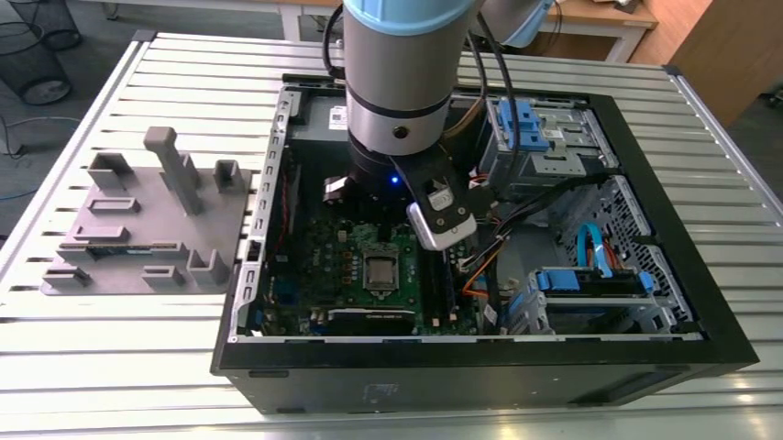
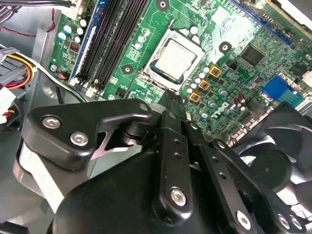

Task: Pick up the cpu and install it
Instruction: 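Install the first cpu locking lever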

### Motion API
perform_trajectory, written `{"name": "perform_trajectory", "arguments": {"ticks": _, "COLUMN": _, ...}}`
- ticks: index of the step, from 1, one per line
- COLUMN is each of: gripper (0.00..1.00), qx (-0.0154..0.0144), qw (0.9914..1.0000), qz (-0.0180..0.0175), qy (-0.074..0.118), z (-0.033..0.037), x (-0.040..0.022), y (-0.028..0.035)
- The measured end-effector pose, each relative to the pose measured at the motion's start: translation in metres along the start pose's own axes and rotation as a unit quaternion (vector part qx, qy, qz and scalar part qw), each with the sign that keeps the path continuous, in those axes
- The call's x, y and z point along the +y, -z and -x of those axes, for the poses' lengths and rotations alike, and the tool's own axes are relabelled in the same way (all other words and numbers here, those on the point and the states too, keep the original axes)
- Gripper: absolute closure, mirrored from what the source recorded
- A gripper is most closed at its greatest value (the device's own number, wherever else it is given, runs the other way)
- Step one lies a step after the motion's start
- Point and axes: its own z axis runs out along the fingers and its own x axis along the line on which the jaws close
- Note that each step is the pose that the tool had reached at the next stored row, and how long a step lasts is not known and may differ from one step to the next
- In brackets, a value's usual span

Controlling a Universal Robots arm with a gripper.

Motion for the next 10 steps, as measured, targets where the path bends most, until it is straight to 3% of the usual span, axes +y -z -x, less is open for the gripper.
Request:
{"name": "perform_trajectory", "arguments": {"ticks": 3, "gripper": 0.89, "qx": 0.0, "qw": 1.0, "qz": -0.0001, "qy": 0.0, "z": 0.0024, "x": 0.0001, "y": 0.0}}
{"name": "perform_trajectory", "arguments": {"ticks": 10, "gripper": 0.89, "qx": 0.0, "qw": 1.0, "qz": -0.0001, "qy": 0.0, "z": 0.0157, "x": 0.0002, "y": -0.0004}}
